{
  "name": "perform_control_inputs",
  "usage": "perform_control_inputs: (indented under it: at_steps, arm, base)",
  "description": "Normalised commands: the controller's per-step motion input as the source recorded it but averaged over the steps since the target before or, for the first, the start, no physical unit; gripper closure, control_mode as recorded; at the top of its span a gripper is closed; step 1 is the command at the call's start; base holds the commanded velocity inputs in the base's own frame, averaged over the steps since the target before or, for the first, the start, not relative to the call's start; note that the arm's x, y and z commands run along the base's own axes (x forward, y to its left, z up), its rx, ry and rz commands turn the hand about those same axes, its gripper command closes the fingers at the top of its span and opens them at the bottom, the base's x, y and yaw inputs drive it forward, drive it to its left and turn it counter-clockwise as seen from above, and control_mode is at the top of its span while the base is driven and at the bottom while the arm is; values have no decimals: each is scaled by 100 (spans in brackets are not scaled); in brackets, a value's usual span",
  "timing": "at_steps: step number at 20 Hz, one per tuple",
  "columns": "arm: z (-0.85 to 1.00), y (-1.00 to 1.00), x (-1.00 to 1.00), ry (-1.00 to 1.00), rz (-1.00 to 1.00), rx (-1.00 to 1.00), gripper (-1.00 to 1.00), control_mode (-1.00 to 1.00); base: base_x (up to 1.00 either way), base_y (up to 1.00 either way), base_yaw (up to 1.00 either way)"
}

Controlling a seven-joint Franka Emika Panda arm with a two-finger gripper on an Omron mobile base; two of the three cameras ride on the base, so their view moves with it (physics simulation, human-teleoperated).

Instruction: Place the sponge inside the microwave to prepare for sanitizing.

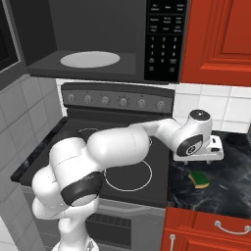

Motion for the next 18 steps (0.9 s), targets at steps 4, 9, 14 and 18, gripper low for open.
perform_control_inputs:
  at_steps: [4,9,14,18]
  arm:
    - [-29,-1,20,5,0,0,-100,-100]
    - [-37,-2,31,1,0,0,-100,-100]
    - [-24,-25,27,5,0,0,-100,-100]
    - [0,-27,0,4,0,0,-100,-100]
  base:
    - [0,0,0]
    - [0,0,0]
    - [0,0,0]
    - [0,0,0]
